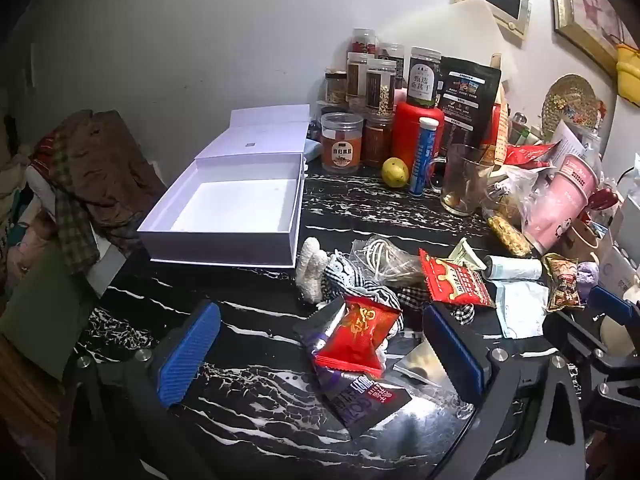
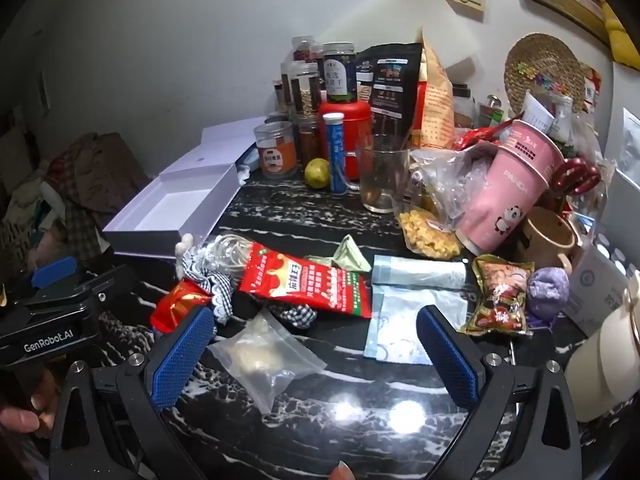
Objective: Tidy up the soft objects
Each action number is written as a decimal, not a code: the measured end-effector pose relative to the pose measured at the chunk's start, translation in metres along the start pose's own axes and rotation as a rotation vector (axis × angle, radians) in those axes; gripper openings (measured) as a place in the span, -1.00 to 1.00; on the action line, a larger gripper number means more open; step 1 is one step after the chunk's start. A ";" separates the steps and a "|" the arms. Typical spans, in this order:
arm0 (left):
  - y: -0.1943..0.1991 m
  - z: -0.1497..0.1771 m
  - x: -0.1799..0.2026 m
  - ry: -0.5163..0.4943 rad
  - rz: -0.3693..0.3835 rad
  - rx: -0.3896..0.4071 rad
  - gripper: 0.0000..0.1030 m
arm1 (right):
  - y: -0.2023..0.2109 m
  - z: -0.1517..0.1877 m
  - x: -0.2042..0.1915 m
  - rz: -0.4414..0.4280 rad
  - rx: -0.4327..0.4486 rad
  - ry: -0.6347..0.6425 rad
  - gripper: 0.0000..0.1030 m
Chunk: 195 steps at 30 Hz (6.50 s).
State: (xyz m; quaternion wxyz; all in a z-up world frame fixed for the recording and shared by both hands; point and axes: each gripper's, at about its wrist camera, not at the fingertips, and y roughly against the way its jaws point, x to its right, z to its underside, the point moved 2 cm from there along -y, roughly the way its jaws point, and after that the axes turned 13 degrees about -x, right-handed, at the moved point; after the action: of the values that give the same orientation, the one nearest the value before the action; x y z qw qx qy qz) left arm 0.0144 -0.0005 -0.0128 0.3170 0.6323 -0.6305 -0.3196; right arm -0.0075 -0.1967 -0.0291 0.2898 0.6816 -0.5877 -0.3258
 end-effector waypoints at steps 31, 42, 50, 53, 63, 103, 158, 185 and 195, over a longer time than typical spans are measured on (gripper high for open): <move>0.000 0.007 -0.009 -0.029 0.073 -0.025 1.00 | 0.004 0.006 -0.013 0.038 0.021 0.016 1.00; 0.002 0.007 -0.009 -0.033 0.056 -0.023 1.00 | 0.005 0.007 -0.011 0.041 0.022 0.021 1.00; 0.005 0.004 -0.012 -0.021 0.037 -0.017 1.00 | 0.006 0.009 -0.008 0.041 0.025 0.017 1.00; 0.007 0.003 -0.011 -0.023 0.037 -0.015 1.00 | 0.006 0.010 -0.006 0.037 0.025 0.015 1.00; 0.007 0.002 -0.008 -0.017 0.051 -0.010 1.00 | 0.005 0.009 -0.004 0.042 0.025 0.019 1.00; 0.001 0.013 -0.005 -0.035 0.121 -0.023 1.00 | -0.005 0.006 0.000 -0.005 0.007 0.038 1.00; -0.090 0.044 -0.010 -0.051 0.158 -0.263 -0.23 | -0.092 0.005 -0.031 -0.236 -0.171 0.257 0.90; -0.094 0.061 -0.037 -0.022 0.082 -0.256 -0.20 | -0.076 0.017 -0.081 -0.356 -0.158 0.376 0.57; -0.086 0.069 -0.056 0.029 0.138 -0.248 -0.25 | -0.102 0.015 -0.114 -0.443 -0.241 0.477 0.29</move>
State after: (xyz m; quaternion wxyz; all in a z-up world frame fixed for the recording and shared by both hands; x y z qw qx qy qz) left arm 0.0104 0.0564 -0.1226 0.4230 0.5483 -0.6234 -0.3631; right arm 0.0326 -0.0699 -0.1057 0.4194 0.8106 -0.2983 -0.2792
